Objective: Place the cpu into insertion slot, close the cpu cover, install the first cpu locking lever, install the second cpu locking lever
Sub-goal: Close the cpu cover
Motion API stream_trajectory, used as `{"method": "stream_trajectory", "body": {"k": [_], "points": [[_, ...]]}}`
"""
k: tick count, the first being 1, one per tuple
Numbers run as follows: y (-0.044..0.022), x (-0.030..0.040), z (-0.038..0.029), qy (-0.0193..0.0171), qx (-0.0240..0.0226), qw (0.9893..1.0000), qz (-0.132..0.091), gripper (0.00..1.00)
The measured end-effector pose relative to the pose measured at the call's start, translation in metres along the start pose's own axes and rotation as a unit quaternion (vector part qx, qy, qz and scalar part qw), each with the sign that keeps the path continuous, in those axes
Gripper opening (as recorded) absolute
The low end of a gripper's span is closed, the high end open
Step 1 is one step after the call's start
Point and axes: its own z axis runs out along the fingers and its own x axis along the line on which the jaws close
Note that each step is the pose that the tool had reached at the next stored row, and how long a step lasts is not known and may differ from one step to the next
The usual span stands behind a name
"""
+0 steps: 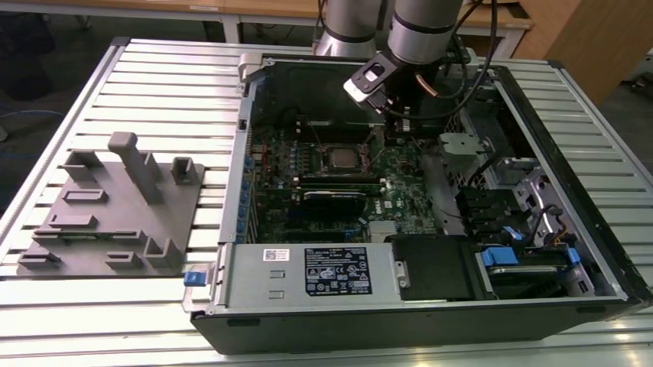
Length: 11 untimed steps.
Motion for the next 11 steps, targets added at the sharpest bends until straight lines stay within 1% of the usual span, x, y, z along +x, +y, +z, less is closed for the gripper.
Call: {"method": "stream_trajectory", "body": {"k": [5, 11], "points": [[-0.0003, 0.0, 0.0, 0.0001, 0.0, 1.0, 0.0, 0.1], [-0.0035, -0.0001, 0.0, 0.0001, 0.0, 1.0, 0.0, 0.1]]}}
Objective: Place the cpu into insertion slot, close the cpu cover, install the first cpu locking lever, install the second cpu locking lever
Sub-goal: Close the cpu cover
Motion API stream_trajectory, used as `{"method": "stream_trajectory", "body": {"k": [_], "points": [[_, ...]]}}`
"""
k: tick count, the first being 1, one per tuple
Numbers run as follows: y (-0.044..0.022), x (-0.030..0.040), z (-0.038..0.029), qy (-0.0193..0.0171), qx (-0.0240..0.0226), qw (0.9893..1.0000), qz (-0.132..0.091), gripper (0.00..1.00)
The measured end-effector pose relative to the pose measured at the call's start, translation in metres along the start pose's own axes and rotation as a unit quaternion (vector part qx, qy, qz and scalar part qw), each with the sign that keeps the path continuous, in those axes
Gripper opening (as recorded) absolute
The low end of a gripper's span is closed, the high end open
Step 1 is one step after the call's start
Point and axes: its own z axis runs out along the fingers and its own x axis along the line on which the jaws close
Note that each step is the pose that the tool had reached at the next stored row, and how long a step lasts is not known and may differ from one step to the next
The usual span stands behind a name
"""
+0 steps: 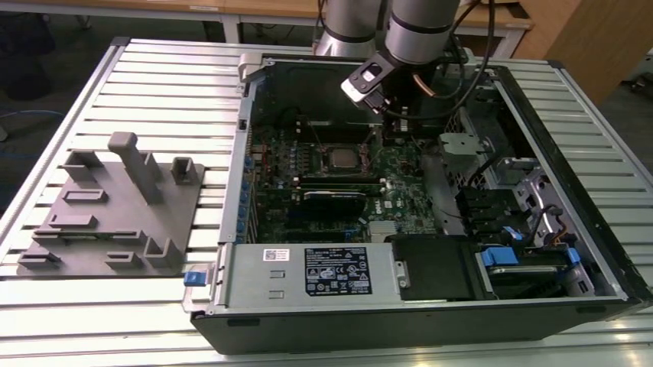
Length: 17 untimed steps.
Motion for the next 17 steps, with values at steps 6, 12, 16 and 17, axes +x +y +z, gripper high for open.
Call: {"method": "stream_trajectory", "body": {"k": [6, 12, 16, 17], "points": [[-0.0064, -0.0002, 0.0, 0.0, 0.0, 1.0, 0.0, 0.1], [-0.0079, -0.0002, -0.0001, 0.0, 0.0, 1.0, 0.0, 0.1], [-0.008, -0.0002, -0.0001, 0.0, 0.0, 1.0, 0.0, 0.1], [-0.008, -0.0002, -0.0001, 0.0, 0.0, 1.0, 0.0, 0.1]]}}
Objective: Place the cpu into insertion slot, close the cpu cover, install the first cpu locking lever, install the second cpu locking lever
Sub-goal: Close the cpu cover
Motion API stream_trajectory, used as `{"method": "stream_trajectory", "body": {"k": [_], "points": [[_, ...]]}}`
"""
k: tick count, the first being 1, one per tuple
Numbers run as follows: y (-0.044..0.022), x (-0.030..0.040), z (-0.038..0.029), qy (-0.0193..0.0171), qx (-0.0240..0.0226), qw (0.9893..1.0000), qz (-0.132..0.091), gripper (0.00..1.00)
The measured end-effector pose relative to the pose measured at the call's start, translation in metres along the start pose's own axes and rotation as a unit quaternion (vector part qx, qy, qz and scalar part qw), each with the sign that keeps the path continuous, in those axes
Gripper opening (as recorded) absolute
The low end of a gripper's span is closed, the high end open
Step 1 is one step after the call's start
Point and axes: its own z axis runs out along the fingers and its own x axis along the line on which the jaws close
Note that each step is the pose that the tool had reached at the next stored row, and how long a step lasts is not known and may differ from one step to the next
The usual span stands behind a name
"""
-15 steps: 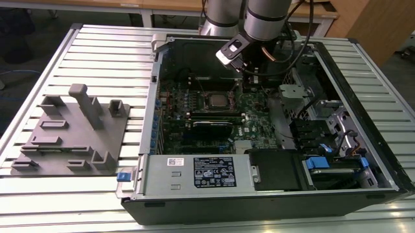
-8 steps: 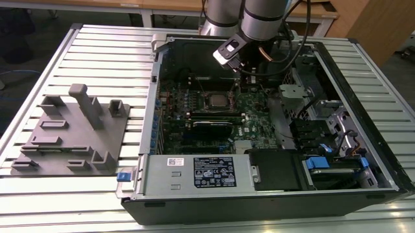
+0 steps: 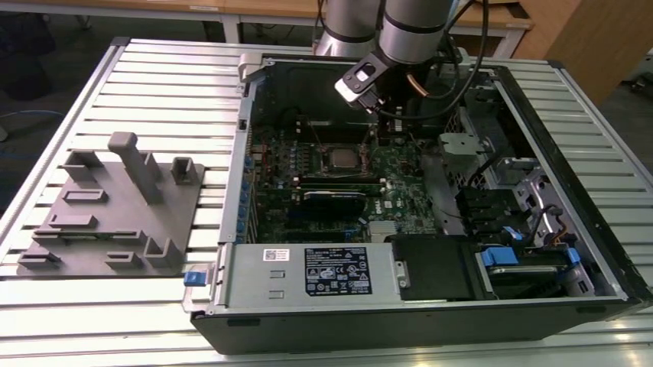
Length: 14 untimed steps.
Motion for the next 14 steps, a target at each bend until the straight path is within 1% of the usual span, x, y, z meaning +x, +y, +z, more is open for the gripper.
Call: {"method": "stream_trajectory", "body": {"k": [3, 6, 9, 14], "points": [[-0.001, 0.0, 0.0, 0.0, 0.0, 1.0, 0.0, 0.1], [-0.0037, -0.0001, 0.0, 0.0, 0.0, 1.0, 0.0, 0.1], [-0.0078, -0.0002, 0.0, 0.0, 0.0, 1.0, 0.0, 0.1], [-0.0168, -0.0005, -0.0002, 0.0, 0.0, 1.0, 0.0, 0.1]]}}
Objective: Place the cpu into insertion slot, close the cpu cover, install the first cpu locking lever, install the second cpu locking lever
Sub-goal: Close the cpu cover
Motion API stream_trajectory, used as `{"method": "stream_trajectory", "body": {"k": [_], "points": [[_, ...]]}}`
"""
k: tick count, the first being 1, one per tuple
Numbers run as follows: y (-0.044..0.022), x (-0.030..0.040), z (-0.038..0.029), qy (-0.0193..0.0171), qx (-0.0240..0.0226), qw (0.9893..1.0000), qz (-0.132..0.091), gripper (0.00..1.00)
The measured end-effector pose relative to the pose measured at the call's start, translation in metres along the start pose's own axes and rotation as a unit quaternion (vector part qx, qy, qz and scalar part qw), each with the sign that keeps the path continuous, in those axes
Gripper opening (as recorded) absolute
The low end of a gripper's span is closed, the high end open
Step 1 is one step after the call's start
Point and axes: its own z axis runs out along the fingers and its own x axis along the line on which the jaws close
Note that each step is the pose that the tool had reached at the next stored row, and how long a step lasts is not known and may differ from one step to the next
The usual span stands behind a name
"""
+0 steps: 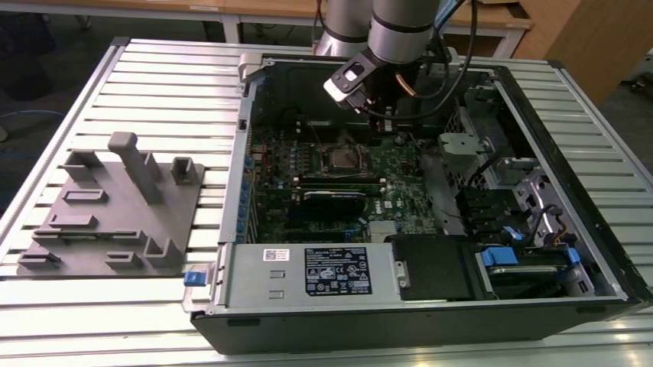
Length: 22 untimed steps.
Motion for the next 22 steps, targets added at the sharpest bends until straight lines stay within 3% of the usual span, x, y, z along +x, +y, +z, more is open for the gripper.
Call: {"method": "stream_trajectory", "body": {"k": [4, 10, 14, 22], "points": [[-0.0063, -0.0002, -0.0001, -0.0001, 0.0, 1.0, 0.0, 0.1], [-0.0066, -0.0002, -0.0001, 0.0, 0.0, 1.0, 0.0, 0.1], [-0.0067, -0.0002, 0.0001, -0.0003, 0.0074, 1.0, 0.0, 0.1], [-0.0066, -0.0002, 0.0001, -0.0002, 0.0075, 1.0, 0.0, 0.1]]}}
